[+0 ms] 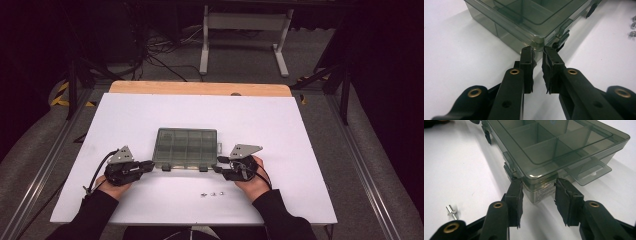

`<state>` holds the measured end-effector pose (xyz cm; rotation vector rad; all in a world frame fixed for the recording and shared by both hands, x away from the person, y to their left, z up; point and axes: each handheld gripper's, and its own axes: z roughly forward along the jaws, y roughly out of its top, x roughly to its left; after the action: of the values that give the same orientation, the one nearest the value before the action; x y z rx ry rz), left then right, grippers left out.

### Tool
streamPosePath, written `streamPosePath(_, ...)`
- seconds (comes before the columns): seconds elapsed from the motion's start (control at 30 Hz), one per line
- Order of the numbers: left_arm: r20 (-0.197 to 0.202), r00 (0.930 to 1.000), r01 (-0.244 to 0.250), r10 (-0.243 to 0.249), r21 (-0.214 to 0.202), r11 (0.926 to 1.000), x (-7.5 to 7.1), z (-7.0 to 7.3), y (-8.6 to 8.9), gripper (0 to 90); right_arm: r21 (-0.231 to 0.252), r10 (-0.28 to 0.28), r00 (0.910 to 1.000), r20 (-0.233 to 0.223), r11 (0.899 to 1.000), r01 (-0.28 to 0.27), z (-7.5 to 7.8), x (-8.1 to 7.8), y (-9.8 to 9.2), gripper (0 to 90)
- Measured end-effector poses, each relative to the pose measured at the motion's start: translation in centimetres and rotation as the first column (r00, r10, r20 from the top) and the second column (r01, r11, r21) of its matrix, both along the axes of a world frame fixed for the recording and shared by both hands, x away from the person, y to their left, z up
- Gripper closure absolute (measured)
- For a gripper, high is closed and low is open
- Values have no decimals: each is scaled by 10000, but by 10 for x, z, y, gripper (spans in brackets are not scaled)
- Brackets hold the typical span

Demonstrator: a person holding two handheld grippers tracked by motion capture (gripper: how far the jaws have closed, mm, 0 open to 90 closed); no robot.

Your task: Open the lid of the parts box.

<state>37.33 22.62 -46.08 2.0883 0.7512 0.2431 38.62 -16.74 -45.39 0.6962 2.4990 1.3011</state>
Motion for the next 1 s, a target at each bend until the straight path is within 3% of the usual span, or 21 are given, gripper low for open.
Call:
streamPosePath(0.63, 108, 9997, 219, -218, -61, 9997, -1, 0, 0, 777, 116, -151, 9999, 4, 9998, 151, 1, 1, -1, 601)
streamPosePath(1.0, 148, 9999, 53, -45, -554, 9985, -2, 4, 2, 789, 454, -170, 9998, 38, 9988, 168, 4, 0, -2, 629)
